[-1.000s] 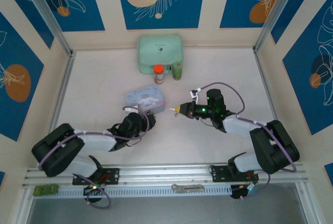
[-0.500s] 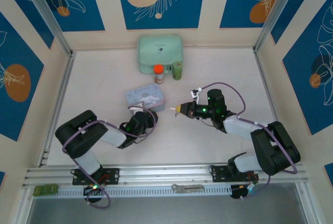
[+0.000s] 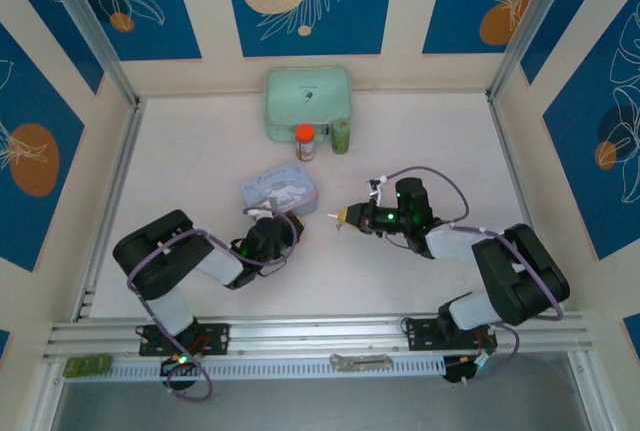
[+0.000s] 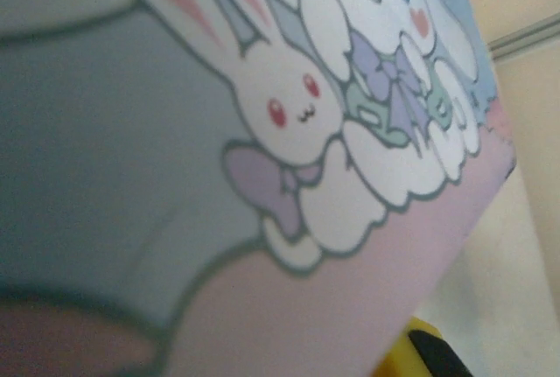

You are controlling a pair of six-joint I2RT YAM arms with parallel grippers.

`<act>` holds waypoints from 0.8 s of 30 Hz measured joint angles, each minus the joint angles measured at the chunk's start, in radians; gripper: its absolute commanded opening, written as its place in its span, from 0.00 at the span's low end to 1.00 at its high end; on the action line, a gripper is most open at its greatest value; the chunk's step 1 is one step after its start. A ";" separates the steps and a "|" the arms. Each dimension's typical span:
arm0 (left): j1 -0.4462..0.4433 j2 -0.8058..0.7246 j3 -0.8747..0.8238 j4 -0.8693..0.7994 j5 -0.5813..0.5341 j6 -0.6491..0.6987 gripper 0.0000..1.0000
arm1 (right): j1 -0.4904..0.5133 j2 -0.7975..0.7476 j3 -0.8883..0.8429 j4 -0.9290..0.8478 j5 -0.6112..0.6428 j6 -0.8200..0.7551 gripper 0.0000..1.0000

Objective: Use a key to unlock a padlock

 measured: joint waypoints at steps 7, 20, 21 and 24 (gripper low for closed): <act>0.000 -0.025 -0.037 0.099 0.038 -0.148 0.00 | 0.047 0.139 -0.032 0.177 0.010 0.119 0.00; 0.001 0.044 -0.079 0.366 0.071 -0.354 0.00 | 0.146 0.239 -0.029 0.409 0.111 0.249 0.00; 0.001 0.042 -0.082 0.368 0.071 -0.358 0.00 | 0.146 0.239 -0.029 0.413 0.116 0.250 0.00; 0.001 0.038 -0.087 0.369 0.072 -0.377 0.00 | 0.146 0.246 -0.029 0.436 0.124 0.256 0.00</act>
